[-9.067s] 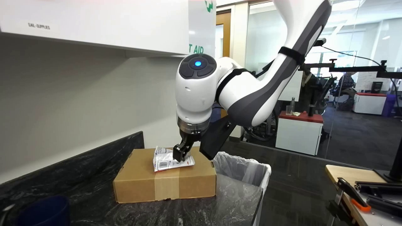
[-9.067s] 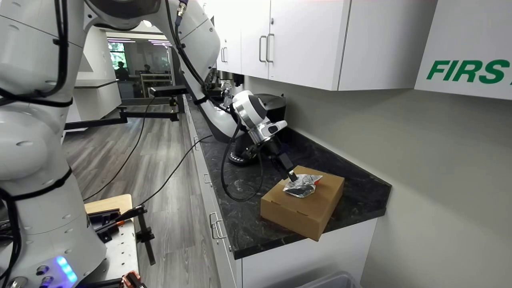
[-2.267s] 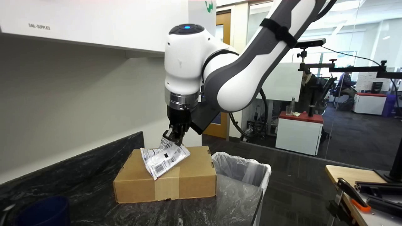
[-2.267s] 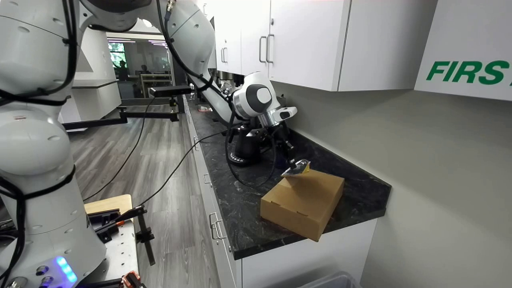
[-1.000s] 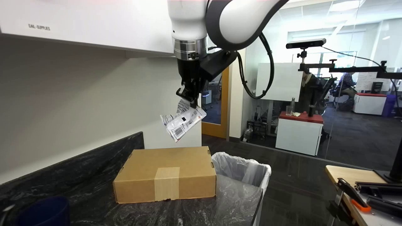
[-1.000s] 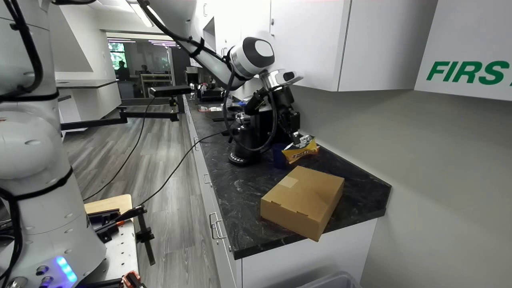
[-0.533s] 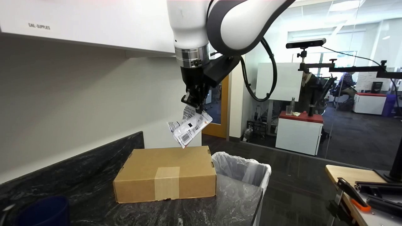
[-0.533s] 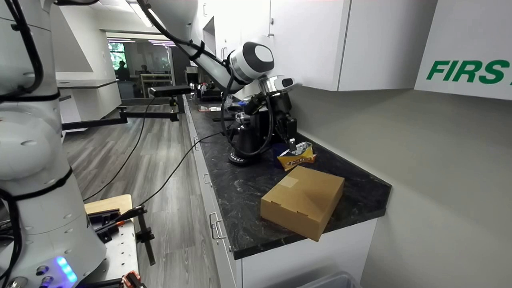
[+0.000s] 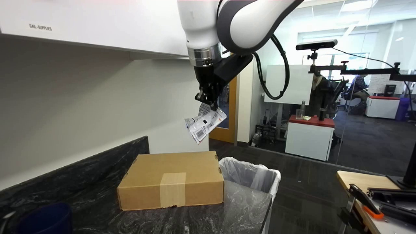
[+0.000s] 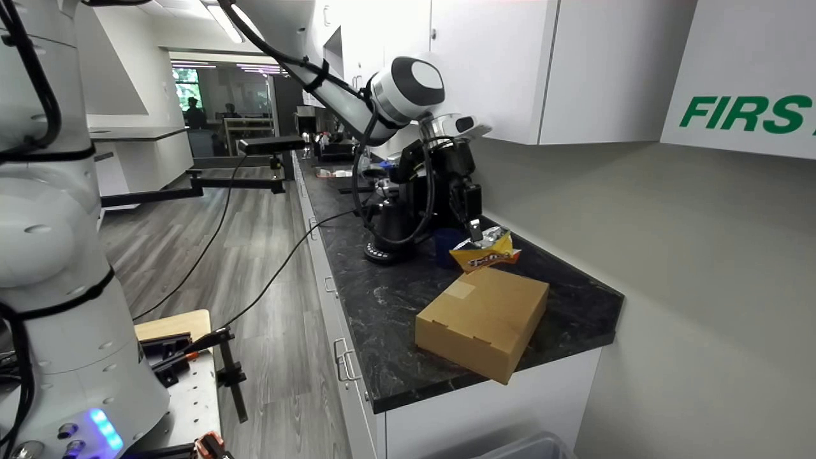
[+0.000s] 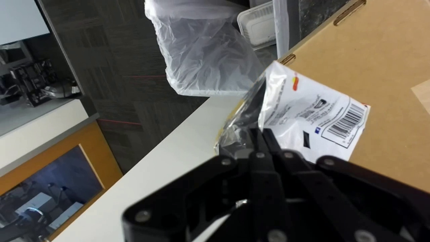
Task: Throw the paper, can, and packet in the bin
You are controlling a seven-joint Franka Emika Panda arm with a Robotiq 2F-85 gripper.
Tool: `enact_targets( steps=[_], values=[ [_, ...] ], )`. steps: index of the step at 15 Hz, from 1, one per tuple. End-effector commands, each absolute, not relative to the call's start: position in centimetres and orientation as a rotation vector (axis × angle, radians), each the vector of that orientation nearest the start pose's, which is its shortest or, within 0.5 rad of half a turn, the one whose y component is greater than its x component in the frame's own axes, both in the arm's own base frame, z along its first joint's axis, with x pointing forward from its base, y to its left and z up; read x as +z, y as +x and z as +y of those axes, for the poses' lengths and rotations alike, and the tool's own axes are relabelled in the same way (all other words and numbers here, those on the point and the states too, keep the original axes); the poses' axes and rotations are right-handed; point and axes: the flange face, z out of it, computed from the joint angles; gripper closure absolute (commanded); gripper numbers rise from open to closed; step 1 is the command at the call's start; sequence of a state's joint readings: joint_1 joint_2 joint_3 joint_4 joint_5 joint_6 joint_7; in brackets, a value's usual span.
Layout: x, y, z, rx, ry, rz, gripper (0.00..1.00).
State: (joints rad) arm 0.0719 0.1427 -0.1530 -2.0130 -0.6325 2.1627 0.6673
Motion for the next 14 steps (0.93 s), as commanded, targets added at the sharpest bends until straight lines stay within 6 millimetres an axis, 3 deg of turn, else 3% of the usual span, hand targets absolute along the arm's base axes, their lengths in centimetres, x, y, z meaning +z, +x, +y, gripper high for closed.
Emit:
enact_targets(
  steps=[1,6,14],
  values=[
    [42.1,57.0,-9.4,0.208,2.539,-0.601,0.99],
    [43.5,56.3,-12.1,0.180,2.514,-0.686,0.99],
    [43.0,55.3,-14.9,0.133,2.582,-0.900,0.99]
  ],
)
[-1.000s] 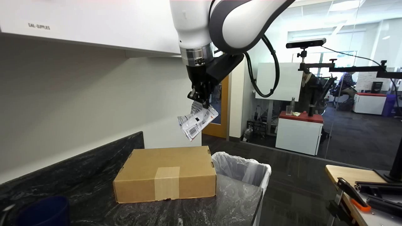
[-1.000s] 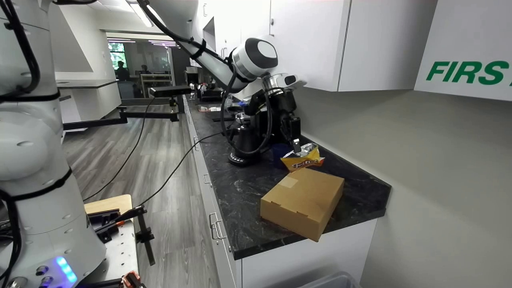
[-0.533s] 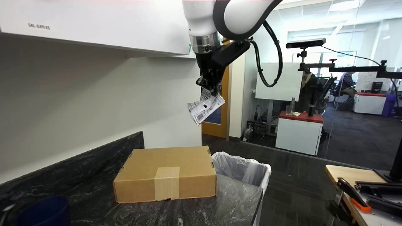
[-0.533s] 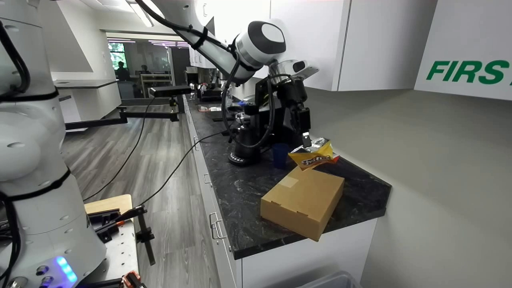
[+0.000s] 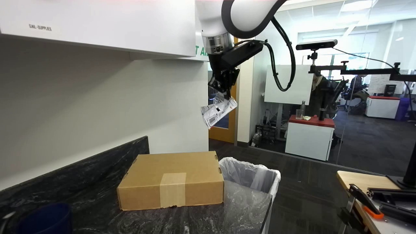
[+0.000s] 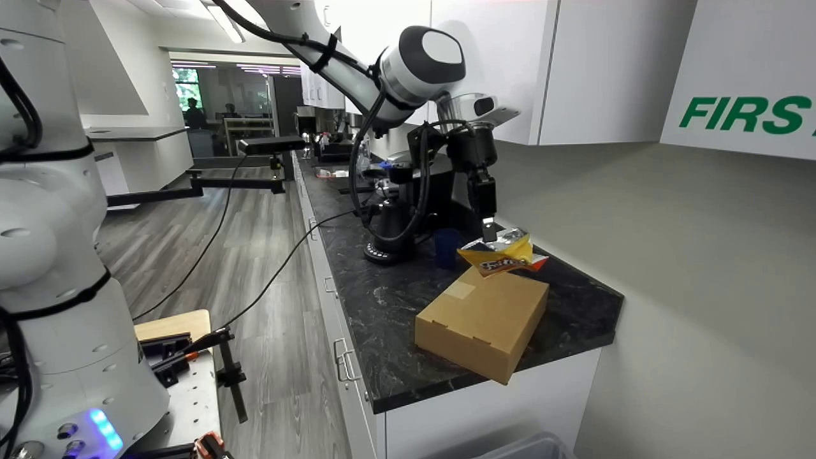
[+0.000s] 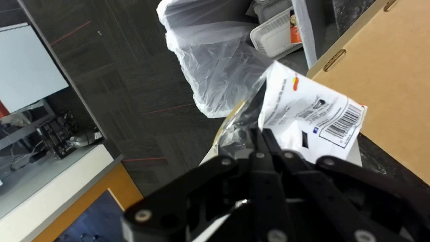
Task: Throw the paper, can, and packet in the bin
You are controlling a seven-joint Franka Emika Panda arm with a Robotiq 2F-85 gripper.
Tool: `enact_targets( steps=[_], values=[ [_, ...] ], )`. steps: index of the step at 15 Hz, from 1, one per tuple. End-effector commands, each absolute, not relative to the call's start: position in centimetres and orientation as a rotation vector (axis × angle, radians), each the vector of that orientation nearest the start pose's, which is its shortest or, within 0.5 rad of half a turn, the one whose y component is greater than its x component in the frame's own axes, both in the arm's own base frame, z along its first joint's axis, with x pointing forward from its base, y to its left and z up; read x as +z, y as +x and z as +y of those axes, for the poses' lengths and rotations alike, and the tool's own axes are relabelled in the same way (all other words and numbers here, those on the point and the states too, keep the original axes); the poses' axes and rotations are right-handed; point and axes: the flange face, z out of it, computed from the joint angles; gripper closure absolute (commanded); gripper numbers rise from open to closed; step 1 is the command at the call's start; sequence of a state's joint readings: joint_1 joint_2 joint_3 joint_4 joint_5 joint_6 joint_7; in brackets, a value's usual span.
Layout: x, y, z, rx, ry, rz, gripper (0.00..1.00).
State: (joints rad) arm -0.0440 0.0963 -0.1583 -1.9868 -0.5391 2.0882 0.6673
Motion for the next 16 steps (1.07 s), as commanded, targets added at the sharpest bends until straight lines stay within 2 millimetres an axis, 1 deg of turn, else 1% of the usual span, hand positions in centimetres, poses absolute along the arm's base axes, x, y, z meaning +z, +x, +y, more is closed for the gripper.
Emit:
enact_targets(
  steps=[1,5,8,11,16],
  values=[
    [43.0,55.2,-15.2,-0.159,-3.304,1.204,0.99],
    [43.1,54.7,-16.7,-0.134,-3.219,1.314,0.99],
    [42.0,55.2,-18.0,-0.129,-3.187,1.417,0.99],
    [42.7,54.4,-20.7,-0.147,-3.141,1.555,0.99],
    [43.0,53.0,-24.9,-0.162,-3.040,1.748,0.99]
  ],
)
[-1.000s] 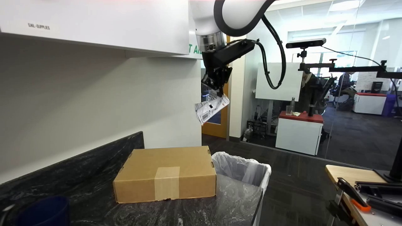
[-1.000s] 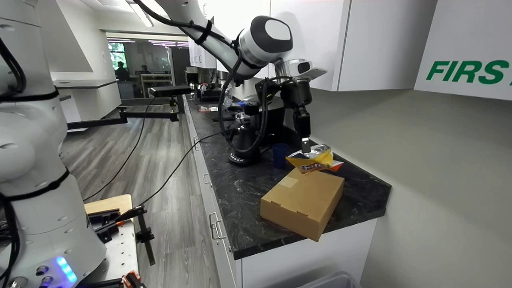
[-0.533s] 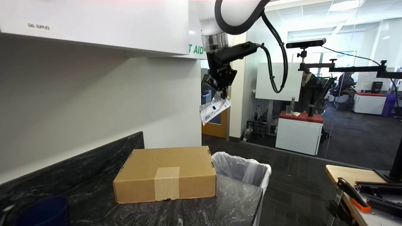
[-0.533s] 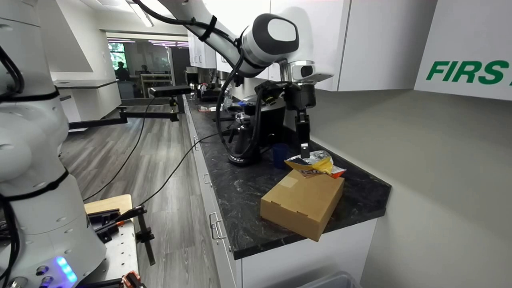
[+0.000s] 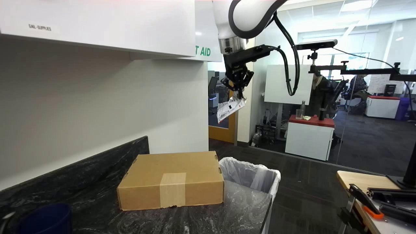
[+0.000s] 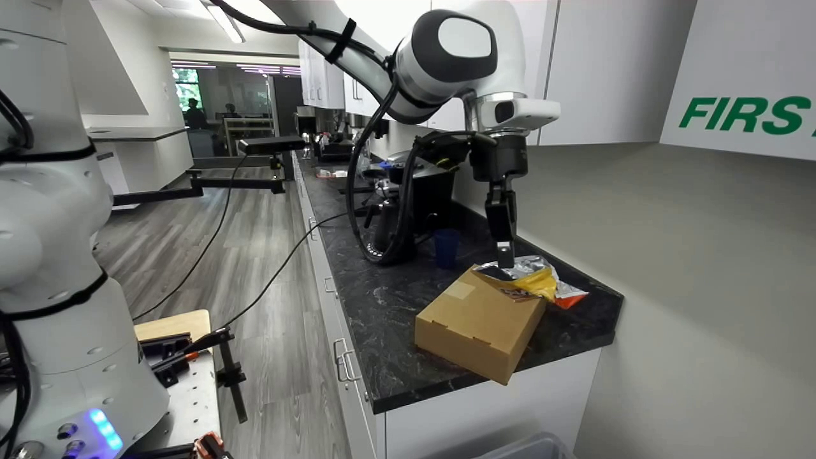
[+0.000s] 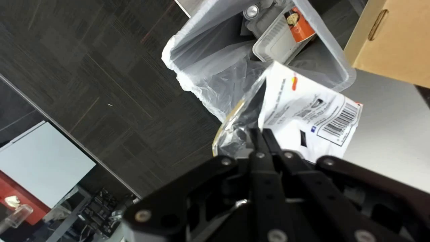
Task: Throw the paper, can, and packet in the bin
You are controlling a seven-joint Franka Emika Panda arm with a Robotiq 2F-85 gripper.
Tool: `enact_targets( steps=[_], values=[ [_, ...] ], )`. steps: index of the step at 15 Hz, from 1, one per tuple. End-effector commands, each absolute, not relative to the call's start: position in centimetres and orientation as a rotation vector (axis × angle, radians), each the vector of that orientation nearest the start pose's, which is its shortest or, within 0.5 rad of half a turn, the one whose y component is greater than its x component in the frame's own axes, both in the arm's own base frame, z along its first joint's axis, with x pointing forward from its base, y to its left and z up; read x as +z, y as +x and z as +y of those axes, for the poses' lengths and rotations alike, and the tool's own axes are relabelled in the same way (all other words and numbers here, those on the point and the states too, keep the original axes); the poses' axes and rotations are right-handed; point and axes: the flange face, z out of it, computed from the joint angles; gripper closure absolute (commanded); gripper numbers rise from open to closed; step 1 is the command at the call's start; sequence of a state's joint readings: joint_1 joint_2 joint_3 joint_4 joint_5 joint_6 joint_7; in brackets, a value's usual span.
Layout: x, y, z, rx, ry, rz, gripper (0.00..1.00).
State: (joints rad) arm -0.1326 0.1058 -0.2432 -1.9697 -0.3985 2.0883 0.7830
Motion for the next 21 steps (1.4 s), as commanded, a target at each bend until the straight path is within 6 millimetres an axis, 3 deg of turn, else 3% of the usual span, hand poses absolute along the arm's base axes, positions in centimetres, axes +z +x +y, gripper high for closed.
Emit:
enact_targets(
  steps=[1,9,16,21],
  values=[
    [43.0,52.8,-25.5,-0.163,-3.018,1.780,0.99],
    [39.1,51.2,-30.2,-0.163,-2.954,1.932,0.99],
    [33.7,51.4,-34.4,-0.235,-2.994,1.866,0.99],
    [32.5,49.6,-39.4,-0.194,-3.058,1.818,0.99]
  ],
)
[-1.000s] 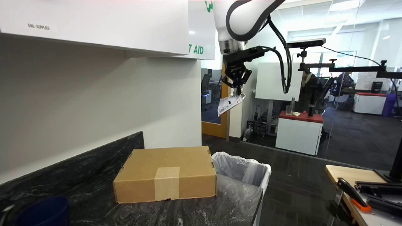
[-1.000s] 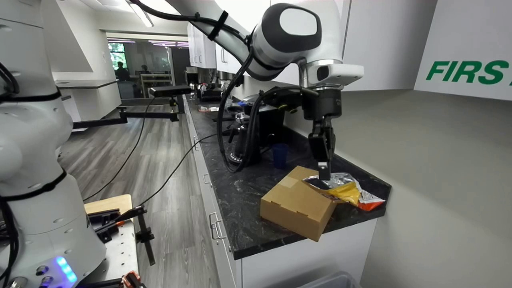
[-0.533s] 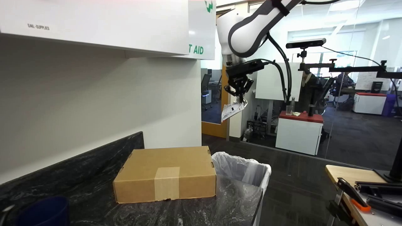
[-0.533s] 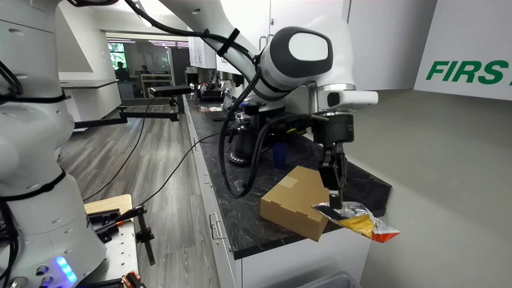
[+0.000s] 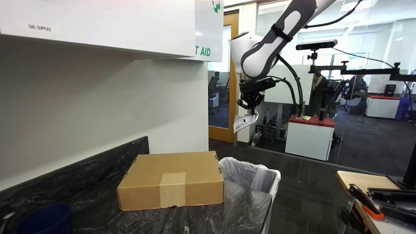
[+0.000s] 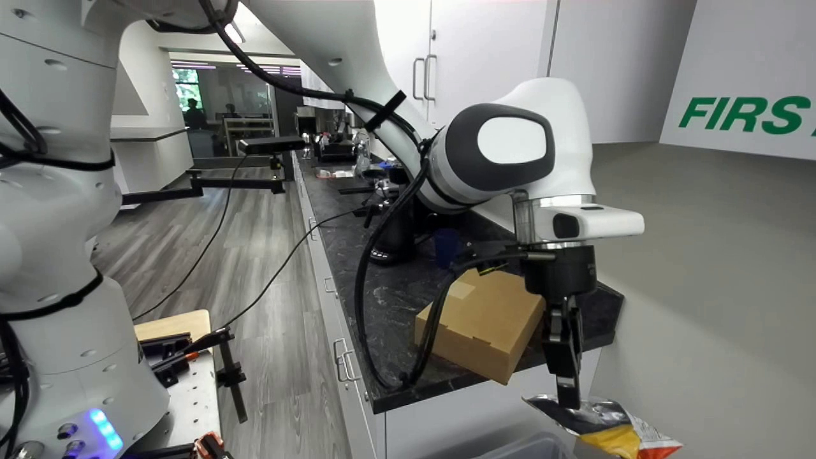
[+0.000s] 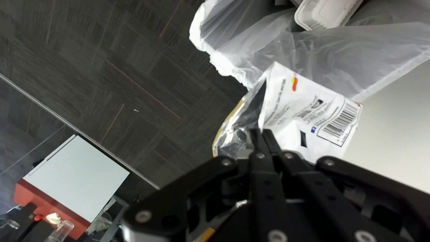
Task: Throw the paper, can, and packet in the bin
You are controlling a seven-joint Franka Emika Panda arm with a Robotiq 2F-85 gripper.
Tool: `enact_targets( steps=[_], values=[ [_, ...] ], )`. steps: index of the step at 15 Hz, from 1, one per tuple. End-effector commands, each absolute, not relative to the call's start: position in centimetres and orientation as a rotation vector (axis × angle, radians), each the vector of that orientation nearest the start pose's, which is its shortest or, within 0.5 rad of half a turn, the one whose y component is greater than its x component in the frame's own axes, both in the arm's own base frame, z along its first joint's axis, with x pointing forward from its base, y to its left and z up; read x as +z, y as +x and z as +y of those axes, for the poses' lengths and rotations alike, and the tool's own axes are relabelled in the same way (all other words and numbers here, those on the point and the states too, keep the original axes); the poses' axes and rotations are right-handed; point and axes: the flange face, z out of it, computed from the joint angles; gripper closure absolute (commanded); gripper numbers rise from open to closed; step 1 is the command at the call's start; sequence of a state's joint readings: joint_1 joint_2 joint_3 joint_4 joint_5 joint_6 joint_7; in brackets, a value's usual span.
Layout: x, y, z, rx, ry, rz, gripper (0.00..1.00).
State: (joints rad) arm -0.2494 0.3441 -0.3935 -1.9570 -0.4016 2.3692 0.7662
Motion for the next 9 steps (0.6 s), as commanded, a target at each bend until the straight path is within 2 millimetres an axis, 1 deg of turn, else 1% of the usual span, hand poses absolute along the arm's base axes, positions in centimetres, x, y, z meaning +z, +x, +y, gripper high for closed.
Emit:
enact_targets(
  steps=[1,4,9],
  values=[
    [32.4,49.3,-40.0,-0.179,-3.070,1.806,0.99],
    [32.4,48.8,-41.1,-0.142,-3.106,1.732,0.99],
    [32.6,48.5,-41.7,-0.053,-3.184,1.565,0.99]
  ],
)
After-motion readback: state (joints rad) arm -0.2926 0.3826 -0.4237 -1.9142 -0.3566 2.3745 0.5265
